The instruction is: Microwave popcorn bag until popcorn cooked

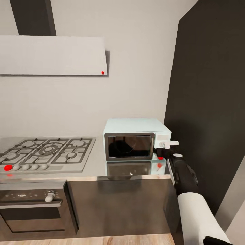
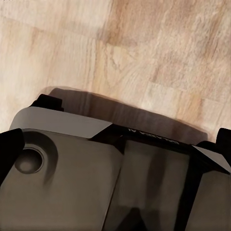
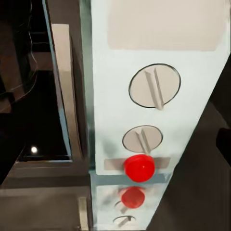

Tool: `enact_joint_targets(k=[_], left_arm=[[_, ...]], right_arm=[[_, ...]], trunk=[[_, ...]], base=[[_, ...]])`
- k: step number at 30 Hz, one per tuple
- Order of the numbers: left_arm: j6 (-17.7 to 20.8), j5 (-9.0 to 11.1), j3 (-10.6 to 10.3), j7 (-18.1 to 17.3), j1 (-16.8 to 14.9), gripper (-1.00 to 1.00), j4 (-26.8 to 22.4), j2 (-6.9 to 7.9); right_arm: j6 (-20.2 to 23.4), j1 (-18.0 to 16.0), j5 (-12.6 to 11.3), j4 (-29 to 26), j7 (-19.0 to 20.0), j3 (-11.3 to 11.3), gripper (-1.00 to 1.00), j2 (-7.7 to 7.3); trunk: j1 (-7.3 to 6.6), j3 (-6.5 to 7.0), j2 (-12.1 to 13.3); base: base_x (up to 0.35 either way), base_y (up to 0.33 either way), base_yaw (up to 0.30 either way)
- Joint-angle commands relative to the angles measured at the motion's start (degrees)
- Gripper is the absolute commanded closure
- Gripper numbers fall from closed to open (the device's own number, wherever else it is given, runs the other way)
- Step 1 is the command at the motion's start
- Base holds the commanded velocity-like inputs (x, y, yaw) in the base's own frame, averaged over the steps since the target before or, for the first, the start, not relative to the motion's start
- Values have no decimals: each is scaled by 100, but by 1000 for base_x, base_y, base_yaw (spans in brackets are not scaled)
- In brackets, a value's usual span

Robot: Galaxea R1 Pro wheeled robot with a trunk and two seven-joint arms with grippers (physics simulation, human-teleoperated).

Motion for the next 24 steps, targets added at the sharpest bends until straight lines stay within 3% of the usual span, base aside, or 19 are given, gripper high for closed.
enact_joint_targets(k=[1,3,5,24], left_arm=[[-17,49,-48,-2,-4,-100,4,-1],[-18,53,-47,-2,-4,-100,4,-1],[-18,59,-47,-2,-4,-100,5,-1],[-18,54,-47,-2,-4,-100,-11,7]], right_arm=[[-18,-6,32,-3,20,-26,-100,11],[-120,-10,-251,59,-51,-57,-100,14],[-133,-10,-360,123,-70,-65,-100,14],[-190,-11,-399,1043,-70,-61,-100,-85]], trunk=[[0,-8,-5],[0,-8,-5],[0,-8,-5],[0,-8,-5]], base=[[0,0,0],[0,0,0],[0,0,0],[0,0,0]])
